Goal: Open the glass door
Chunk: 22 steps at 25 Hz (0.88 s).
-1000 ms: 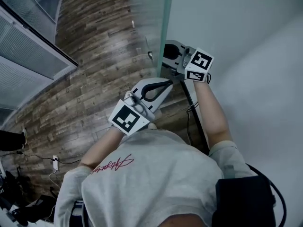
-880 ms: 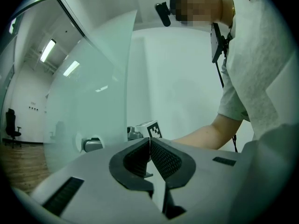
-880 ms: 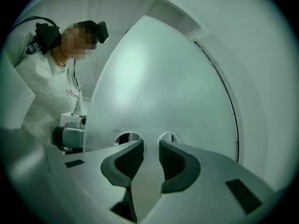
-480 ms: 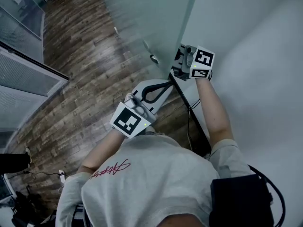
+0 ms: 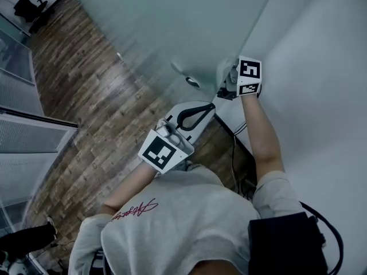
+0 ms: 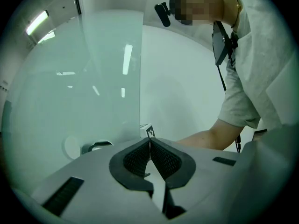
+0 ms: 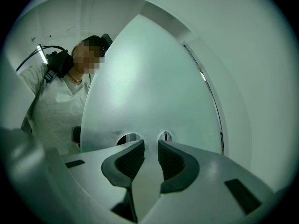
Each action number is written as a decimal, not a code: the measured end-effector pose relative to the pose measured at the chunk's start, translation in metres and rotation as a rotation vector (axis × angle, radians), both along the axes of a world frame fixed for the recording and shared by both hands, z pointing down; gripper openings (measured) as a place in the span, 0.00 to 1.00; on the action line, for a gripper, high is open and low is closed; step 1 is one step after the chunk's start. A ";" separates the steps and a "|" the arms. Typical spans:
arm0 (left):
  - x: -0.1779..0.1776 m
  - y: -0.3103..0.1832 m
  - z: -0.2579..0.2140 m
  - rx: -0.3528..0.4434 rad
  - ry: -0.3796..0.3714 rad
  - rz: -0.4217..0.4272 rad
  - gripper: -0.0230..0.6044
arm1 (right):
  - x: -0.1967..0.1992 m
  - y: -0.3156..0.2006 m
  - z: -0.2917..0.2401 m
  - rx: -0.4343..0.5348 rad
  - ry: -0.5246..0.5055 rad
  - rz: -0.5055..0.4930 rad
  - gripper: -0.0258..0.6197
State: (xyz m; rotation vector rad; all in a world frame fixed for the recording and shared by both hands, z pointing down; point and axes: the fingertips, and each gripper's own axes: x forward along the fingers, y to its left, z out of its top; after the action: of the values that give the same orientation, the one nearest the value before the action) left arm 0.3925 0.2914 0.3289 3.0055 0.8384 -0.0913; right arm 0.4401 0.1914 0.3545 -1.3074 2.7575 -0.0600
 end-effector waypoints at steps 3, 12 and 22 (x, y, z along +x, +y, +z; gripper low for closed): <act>0.005 0.007 -0.012 -0.008 -0.019 0.028 0.07 | 0.006 0.012 -0.012 -0.006 -0.001 -0.008 0.19; 0.044 0.021 -0.038 -0.013 0.022 -0.032 0.07 | 0.038 0.025 -0.018 0.017 -0.064 -0.059 0.19; 0.064 0.011 -0.033 -0.004 0.043 -0.111 0.07 | 0.053 0.029 -0.007 0.035 -0.003 -0.023 0.16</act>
State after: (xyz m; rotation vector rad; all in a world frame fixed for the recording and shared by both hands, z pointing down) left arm 0.4567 0.3027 0.2956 3.0550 0.6733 -0.1603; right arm 0.4931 0.2204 0.3477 -1.2655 2.7580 -0.0148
